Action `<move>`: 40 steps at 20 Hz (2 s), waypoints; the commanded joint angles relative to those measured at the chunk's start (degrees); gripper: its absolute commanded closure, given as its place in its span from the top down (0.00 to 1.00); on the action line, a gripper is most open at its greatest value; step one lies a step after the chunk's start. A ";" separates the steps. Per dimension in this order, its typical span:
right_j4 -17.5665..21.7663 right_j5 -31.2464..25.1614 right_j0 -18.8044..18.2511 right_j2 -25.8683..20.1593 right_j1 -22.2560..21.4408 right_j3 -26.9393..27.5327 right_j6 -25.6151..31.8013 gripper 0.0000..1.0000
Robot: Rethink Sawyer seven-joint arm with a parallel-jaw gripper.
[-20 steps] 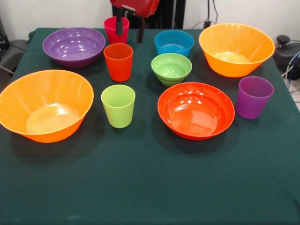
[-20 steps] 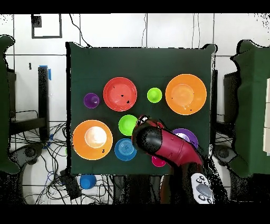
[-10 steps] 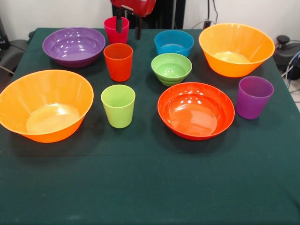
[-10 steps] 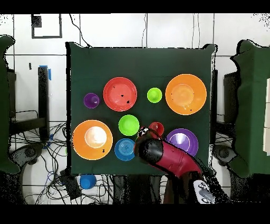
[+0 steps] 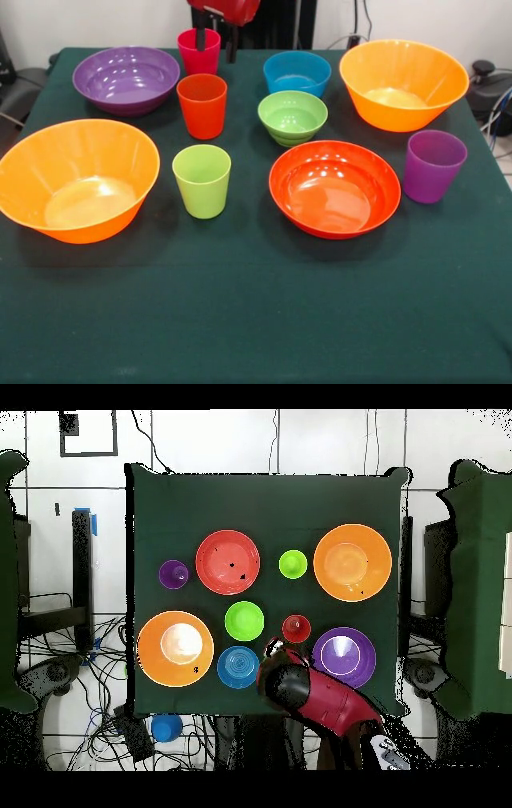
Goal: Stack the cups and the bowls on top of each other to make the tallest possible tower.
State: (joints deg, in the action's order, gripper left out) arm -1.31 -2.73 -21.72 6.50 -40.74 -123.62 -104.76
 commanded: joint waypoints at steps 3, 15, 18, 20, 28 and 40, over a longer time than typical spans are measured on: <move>2.26 -1.02 0.97 -4.65 -0.71 -4.93 -7.77 1.00; 2.77 2.54 1.22 -4.30 1.18 -6.51 -8.36 1.00; 3.45 4.05 0.57 -4.27 2.71 -6.44 -8.19 1.00; 4.40 5.20 -0.42 -4.19 3.61 -6.74 -8.01 1.00; 7.23 9.92 -1.13 -2.94 5.23 -9.04 -9.18 1.00; 10.52 11.84 -3.39 -0.61 7.02 -8.70 -7.92 1.00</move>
State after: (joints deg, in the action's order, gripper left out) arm 6.37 7.11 -24.48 7.80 -36.50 -131.97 -104.76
